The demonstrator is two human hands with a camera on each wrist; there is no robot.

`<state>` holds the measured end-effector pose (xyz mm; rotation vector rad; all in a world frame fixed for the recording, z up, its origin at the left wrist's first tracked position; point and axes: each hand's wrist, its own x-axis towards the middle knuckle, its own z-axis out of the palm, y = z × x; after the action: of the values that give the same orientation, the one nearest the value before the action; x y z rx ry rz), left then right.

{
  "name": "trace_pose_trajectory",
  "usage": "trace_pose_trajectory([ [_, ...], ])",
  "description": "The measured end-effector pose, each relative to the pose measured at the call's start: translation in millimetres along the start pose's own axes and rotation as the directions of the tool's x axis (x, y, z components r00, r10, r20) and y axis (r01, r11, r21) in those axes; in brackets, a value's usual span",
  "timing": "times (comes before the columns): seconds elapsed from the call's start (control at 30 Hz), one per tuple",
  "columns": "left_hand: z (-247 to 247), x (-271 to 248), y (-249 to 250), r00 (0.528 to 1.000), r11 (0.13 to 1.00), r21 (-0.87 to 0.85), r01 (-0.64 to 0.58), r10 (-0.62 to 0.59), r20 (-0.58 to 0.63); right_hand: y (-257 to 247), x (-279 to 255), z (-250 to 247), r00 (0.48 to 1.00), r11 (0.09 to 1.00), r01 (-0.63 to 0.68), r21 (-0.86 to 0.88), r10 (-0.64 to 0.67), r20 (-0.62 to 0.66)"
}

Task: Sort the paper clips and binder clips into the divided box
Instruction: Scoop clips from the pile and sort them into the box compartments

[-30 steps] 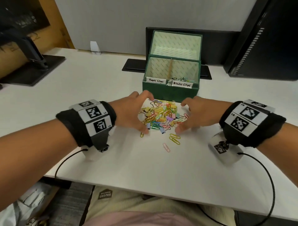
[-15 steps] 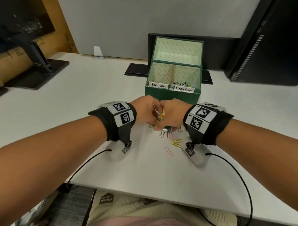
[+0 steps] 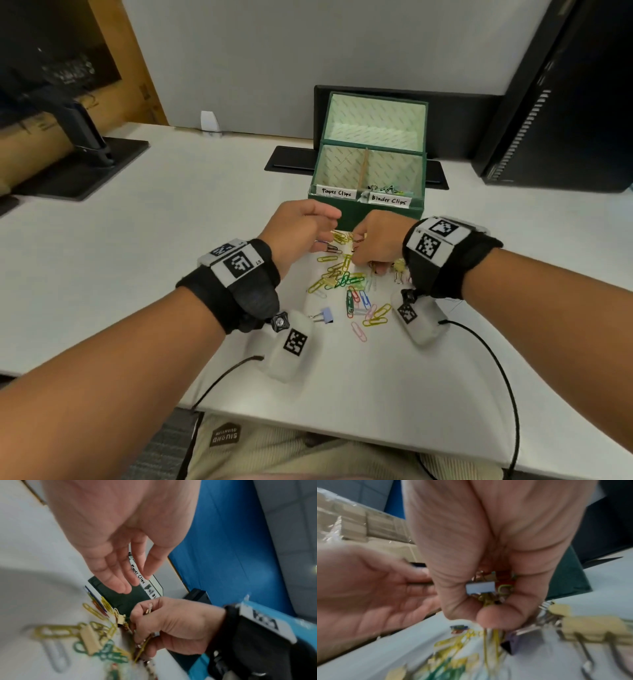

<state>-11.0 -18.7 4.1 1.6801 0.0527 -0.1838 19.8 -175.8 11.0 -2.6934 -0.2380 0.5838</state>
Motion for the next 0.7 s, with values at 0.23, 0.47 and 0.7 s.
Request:
trace_pose_trajectory([
  [0.23,19,0,-4,0.98,0.82,-0.539,0.191,-0.187,0.064,-6,-17,-37,1.0,0.944,0.028,0.328,-0.023,-0.019],
  [0.47,61,-15,3,0.941,0.363,-0.868,0.338,-0.128,0.313,-48,-38,-46,0.982,0.982,0.173,-0.071,-0.166,0.096],
  [0.7,63,-11,-4,0.957,0.195,-0.949,0.248,-0.201,0.208,-51,-48,-47,0.971,0.962,0.217,-0.166,-0.195,0.139],
])
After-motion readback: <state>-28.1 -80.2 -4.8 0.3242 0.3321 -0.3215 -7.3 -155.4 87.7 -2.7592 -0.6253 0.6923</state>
